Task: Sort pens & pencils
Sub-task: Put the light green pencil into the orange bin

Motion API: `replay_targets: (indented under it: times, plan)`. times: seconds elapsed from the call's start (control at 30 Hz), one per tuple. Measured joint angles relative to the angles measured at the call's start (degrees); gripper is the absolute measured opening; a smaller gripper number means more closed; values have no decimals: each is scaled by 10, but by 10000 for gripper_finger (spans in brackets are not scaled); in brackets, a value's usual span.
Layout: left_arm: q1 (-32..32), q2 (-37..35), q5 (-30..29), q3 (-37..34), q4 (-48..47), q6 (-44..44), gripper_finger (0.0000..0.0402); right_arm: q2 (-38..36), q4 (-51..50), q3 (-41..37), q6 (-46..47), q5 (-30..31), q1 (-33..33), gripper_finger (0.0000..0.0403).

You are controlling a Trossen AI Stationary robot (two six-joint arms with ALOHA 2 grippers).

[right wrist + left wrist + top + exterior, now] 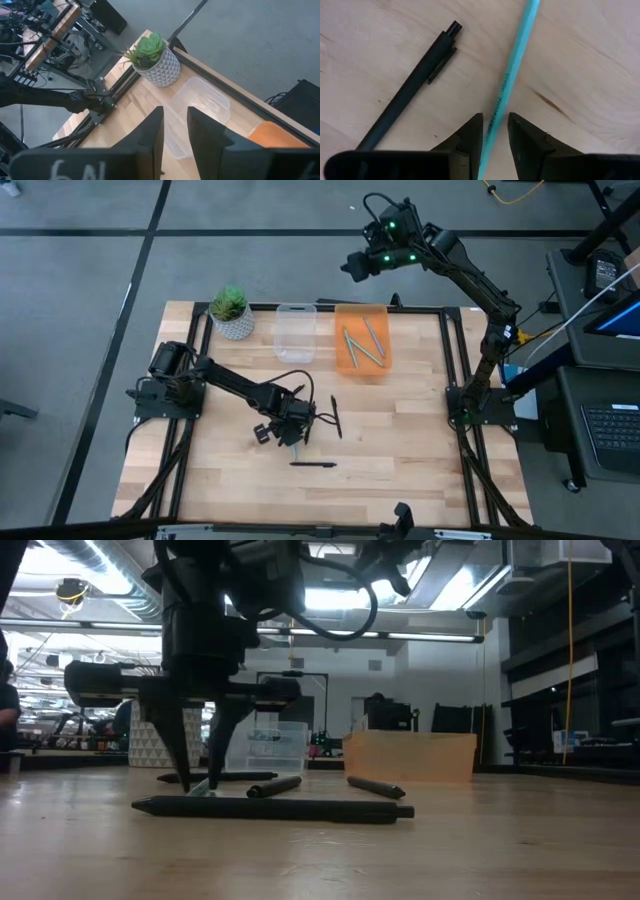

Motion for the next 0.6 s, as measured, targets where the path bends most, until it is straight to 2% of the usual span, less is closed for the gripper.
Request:
replay_targets:
  times: [0.6]
  plan:
    - [2, 0, -9, -1, 12, 1, 76, 0, 13, 0, 4, 0, 0, 87]
